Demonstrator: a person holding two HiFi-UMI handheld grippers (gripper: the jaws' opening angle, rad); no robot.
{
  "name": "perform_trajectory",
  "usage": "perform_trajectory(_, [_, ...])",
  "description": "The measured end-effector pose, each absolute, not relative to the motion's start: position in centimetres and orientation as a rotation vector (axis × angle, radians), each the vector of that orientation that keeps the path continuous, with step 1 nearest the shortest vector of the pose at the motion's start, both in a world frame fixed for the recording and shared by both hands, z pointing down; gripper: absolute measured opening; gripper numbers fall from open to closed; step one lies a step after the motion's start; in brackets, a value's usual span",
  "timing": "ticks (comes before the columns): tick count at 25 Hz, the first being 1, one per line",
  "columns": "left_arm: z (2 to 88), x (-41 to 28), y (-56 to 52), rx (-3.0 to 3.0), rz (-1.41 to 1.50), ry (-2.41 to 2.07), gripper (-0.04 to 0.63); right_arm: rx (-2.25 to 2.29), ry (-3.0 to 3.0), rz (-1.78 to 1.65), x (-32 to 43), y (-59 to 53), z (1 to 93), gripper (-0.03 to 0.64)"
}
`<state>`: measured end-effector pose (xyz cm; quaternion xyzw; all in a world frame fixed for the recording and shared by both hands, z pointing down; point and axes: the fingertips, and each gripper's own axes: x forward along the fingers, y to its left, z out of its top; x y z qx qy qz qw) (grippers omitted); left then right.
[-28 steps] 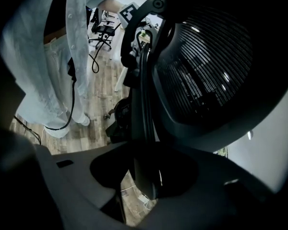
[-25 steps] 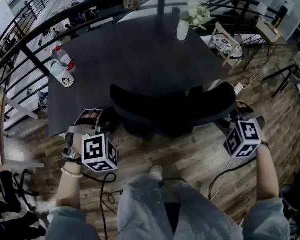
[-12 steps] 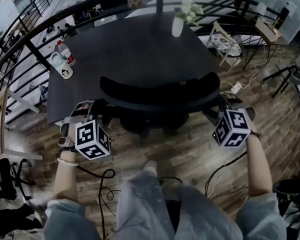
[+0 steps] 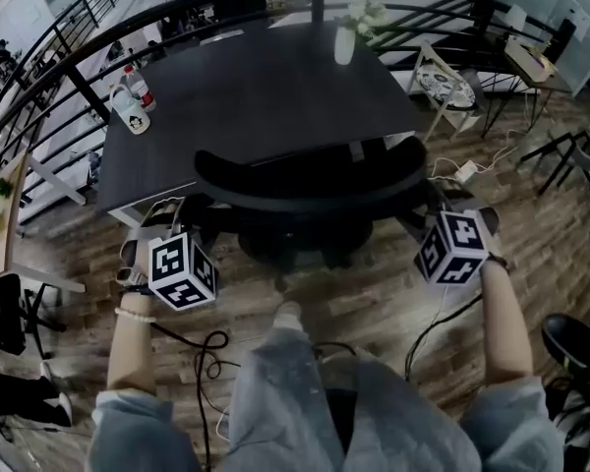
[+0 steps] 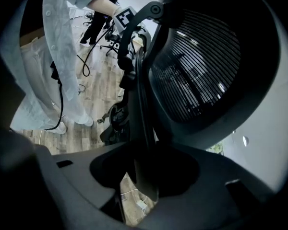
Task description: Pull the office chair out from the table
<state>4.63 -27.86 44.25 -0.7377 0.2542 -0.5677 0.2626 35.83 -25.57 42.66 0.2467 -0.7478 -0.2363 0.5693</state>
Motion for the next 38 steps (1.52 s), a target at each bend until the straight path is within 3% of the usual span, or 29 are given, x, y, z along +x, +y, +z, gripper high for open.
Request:
perform_trajectory(15, [44.2, 6.3, -21.8, -1.963, -1.652, 0.774, 0.195, 0.600, -1.781, -0.607, 37.7, -20.0, 42.2, 0.170])
perform_trajectory(38, [43.7, 5.2, -14.7, -1.974, -1.607, 0.777, 0.196, 0.618, -1.771, -0.602, 36.4, -12.6, 41.9, 0.172])
